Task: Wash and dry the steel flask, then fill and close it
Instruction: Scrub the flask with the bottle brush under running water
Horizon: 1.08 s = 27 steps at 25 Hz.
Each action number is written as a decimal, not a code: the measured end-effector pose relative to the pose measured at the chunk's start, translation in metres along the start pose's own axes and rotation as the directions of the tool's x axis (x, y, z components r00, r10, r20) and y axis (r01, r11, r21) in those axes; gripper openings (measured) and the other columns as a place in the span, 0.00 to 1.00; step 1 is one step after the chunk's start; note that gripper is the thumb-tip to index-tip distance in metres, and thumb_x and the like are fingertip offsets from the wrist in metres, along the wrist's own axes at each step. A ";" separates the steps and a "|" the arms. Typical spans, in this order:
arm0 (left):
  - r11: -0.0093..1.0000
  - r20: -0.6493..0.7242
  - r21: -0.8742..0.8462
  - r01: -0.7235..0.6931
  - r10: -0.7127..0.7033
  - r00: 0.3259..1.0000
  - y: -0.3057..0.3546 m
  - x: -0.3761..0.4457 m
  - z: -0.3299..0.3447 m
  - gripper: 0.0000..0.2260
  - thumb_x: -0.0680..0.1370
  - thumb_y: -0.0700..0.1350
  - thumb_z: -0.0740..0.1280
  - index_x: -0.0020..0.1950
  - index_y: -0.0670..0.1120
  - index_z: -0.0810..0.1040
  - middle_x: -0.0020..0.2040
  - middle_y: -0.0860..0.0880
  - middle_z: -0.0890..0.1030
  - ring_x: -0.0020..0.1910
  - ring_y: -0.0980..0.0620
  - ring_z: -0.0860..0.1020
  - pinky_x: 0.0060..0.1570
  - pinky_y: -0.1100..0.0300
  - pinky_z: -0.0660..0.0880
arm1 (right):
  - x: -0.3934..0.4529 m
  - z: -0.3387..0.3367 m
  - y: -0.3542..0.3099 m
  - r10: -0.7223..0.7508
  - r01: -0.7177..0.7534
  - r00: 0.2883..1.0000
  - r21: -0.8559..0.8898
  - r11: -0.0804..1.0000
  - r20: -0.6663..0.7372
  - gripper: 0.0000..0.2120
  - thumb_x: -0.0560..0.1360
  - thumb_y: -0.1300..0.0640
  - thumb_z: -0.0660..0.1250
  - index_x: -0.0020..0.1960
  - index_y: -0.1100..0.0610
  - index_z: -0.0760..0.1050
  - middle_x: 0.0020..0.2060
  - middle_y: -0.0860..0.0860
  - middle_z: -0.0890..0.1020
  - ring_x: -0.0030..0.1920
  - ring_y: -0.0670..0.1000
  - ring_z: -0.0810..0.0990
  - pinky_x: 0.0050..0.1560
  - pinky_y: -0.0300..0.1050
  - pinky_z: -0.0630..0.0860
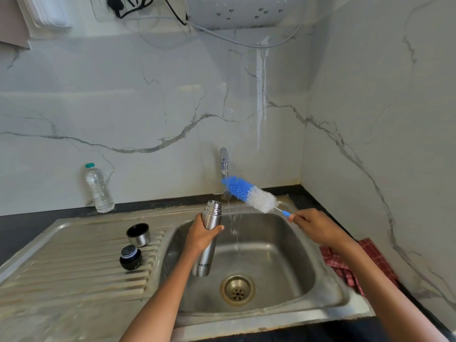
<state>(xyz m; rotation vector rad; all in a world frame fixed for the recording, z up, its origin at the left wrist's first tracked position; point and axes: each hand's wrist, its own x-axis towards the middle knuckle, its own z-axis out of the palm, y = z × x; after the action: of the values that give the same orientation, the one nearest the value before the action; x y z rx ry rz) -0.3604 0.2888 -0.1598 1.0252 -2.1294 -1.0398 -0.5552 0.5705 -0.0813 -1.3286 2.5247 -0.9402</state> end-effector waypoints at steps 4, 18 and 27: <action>1.000 0.044 0.018 -0.016 0.016 0.999 0.013 0.013 0.014 0.29 0.71 0.54 0.79 0.66 0.48 0.70 0.58 0.49 0.80 0.52 0.48 0.80 0.54 0.53 0.77 | -0.023 -0.013 0.015 0.091 -0.094 0.996 0.224 0.970 0.023 0.16 0.83 0.52 0.63 0.44 0.54 0.86 0.25 0.44 0.67 0.26 0.46 0.63 0.34 0.45 0.61; 0.997 0.046 -0.035 -0.066 0.068 0.997 0.033 0.028 0.030 0.31 0.70 0.51 0.80 0.68 0.49 0.70 0.59 0.50 0.79 0.53 0.48 0.79 0.51 0.56 0.73 | -0.038 -0.016 0.021 0.119 -0.116 0.993 0.107 0.987 -0.019 0.05 0.81 0.50 0.68 0.50 0.51 0.76 0.29 0.46 0.74 0.28 0.46 0.69 0.33 0.41 0.66; 0.994 0.032 -0.060 -0.090 0.092 0.995 0.008 0.019 -0.005 0.29 0.69 0.41 0.80 0.64 0.51 0.70 0.57 0.50 0.80 0.53 0.48 0.80 0.49 0.58 0.72 | -0.042 -0.033 -0.002 -0.142 0.104 0.989 -0.503 0.858 -0.038 0.13 0.84 0.39 0.54 0.64 0.39 0.70 0.48 0.43 0.82 0.45 0.50 0.80 0.45 0.48 0.77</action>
<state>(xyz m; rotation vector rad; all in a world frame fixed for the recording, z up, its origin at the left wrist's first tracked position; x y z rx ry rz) -0.3704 0.2744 -0.1472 0.8807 -2.1392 -1.0760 -0.5410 0.6180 -0.0610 -1.6263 2.8956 -0.3508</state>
